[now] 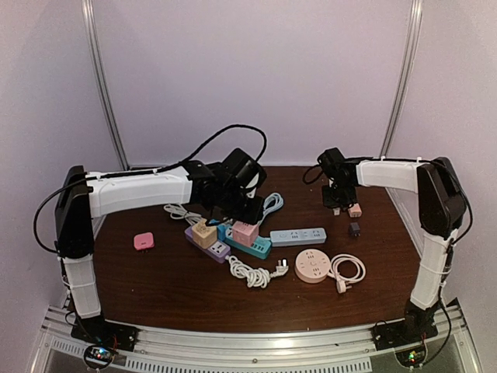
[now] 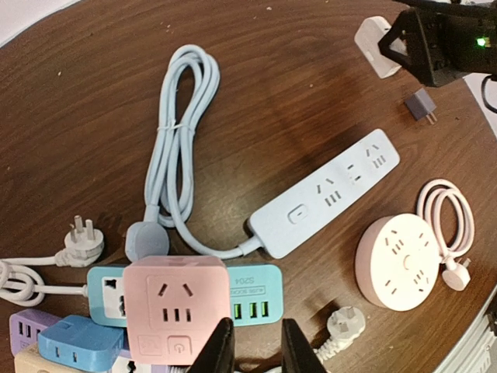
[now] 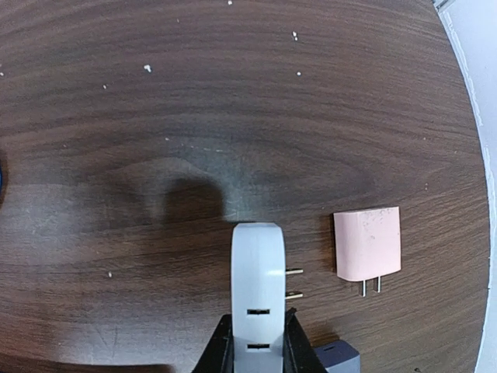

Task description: Pull the plug off the socket

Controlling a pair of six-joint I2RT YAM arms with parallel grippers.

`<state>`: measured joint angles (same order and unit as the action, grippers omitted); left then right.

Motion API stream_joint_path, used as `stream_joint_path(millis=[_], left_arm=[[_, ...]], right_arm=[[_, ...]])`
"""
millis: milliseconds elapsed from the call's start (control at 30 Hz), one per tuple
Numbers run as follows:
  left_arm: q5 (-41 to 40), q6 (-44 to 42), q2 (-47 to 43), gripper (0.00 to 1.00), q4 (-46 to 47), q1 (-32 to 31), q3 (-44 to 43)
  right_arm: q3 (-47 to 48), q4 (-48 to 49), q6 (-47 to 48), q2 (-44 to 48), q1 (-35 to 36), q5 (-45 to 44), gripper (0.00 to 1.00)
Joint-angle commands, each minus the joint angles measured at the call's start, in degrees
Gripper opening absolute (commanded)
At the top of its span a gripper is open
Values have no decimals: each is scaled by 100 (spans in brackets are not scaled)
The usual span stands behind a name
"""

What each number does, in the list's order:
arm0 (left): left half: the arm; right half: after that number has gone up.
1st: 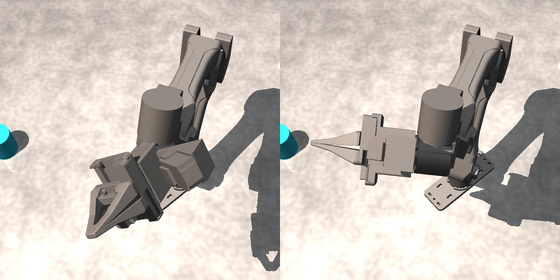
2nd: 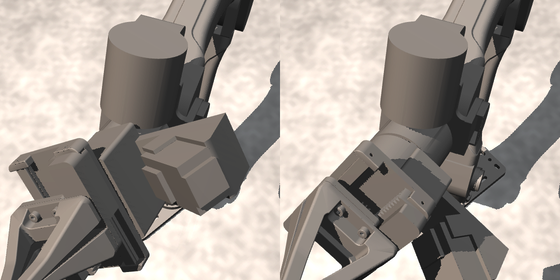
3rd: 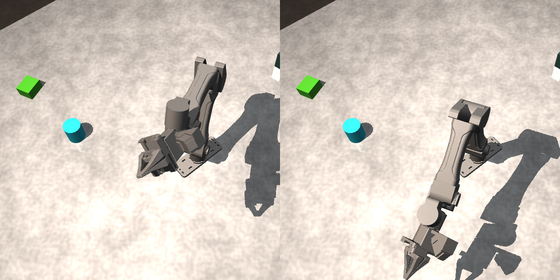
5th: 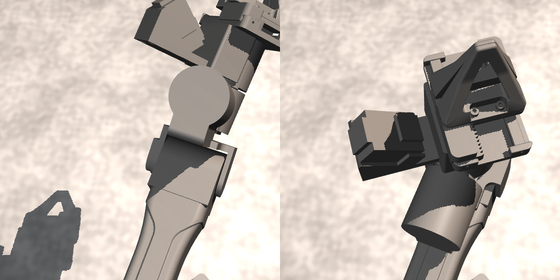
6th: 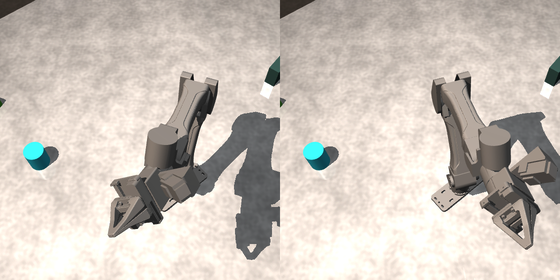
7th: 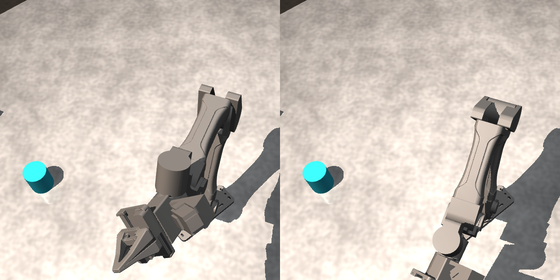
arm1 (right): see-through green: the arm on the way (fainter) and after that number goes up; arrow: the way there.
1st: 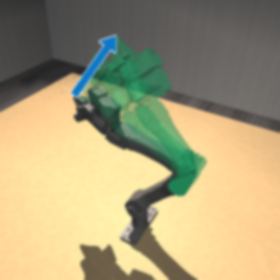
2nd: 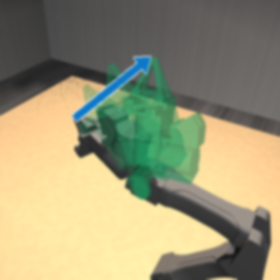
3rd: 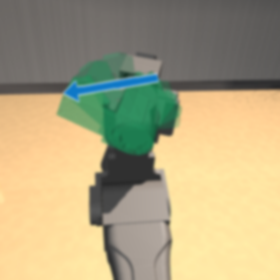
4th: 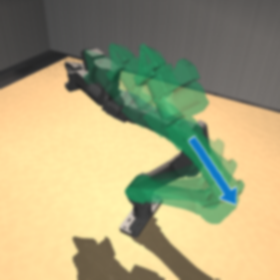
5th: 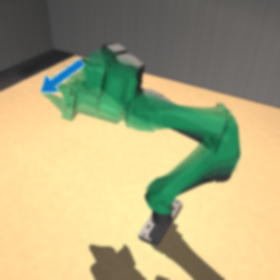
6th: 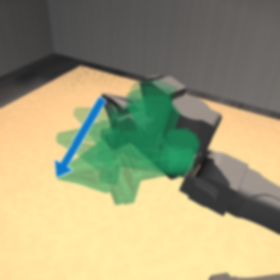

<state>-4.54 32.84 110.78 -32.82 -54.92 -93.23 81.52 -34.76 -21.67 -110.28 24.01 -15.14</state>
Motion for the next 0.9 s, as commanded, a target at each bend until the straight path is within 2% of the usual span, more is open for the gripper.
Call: stream_joint_path(millis=[0, 67, 367, 533, 767, 867], left_arm=[[-207, -217, -61, 24, -150, 61, 172], [-261, -263, -56, 27, -231, 60, 174], [-473, -391, 7, 40, -486, 69, 106], [-568, -426, 55, 44, -620, 86, 81], [-544, -493, 51, 49, -676, 135, 79], [-540, -549, 63, 55, -739, 157, 49]], right_arm=[[149, -197, 98, -156, -2, -339, 7], [150, -153, 78, -215, 11, -256, 9], [83, 74, -1, -284, 155, 148, 31], [86, 165, -44, -264, 215, 358, 38], [-145, 420, -145, 101, 315, 842, 54], [-442, 742, -275, 412, 355, 1371, 60]])
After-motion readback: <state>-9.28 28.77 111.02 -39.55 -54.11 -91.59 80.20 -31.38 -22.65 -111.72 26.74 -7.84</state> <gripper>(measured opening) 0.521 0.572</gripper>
